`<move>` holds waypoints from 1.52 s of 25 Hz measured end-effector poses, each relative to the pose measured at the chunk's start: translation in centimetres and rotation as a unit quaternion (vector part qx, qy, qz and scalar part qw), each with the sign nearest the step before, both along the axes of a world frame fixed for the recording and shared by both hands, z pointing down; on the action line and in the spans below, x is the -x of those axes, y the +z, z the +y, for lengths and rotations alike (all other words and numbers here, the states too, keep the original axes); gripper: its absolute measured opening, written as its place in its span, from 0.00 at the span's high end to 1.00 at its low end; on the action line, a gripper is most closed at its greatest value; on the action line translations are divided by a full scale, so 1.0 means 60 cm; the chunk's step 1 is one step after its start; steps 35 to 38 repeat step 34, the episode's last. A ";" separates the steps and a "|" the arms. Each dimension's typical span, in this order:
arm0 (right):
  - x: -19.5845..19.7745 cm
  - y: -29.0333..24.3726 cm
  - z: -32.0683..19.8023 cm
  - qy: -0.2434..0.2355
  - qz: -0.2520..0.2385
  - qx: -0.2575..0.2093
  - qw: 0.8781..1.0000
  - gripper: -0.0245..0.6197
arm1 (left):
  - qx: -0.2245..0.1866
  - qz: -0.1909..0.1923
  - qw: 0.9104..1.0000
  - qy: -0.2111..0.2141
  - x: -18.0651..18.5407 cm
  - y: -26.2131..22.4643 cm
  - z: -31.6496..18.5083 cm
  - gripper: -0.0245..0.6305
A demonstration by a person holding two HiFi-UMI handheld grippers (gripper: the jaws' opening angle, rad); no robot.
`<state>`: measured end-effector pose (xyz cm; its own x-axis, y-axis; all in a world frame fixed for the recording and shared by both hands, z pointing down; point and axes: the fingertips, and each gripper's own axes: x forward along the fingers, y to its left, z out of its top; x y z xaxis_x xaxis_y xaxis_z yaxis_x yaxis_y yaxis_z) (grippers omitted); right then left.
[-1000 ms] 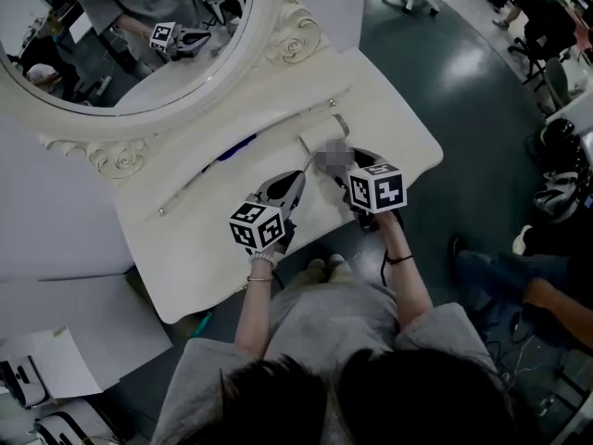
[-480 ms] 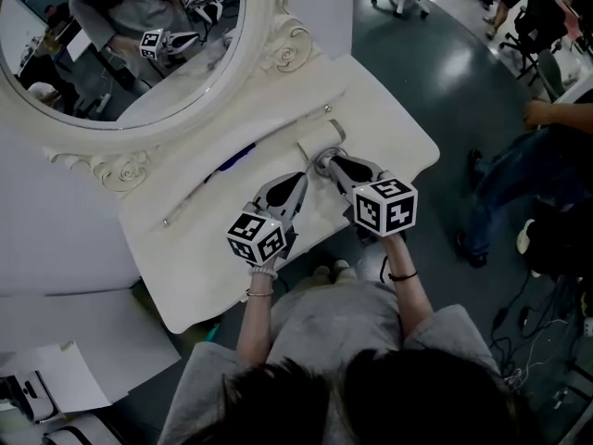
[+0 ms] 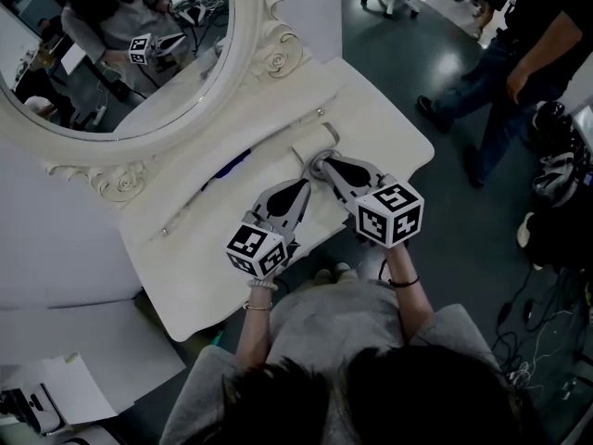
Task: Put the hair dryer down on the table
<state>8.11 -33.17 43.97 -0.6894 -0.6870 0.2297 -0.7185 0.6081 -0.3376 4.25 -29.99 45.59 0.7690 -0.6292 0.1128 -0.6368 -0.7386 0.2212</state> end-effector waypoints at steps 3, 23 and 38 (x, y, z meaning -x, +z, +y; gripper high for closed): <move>-0.004 -0.014 0.005 -0.004 0.004 -0.015 1.000 0.96 | -0.007 0.001 1.000 0.004 -0.004 -0.010 0.009 0.96; -0.011 -0.064 0.041 -0.012 0.006 -0.075 0.997 0.96 | -0.050 -0.018 0.998 0.019 -0.019 -0.058 0.031 0.96; -0.009 -0.067 0.041 -0.013 0.011 -0.088 0.996 0.96 | -0.053 -0.013 0.998 0.020 -0.016 -0.063 0.032 0.96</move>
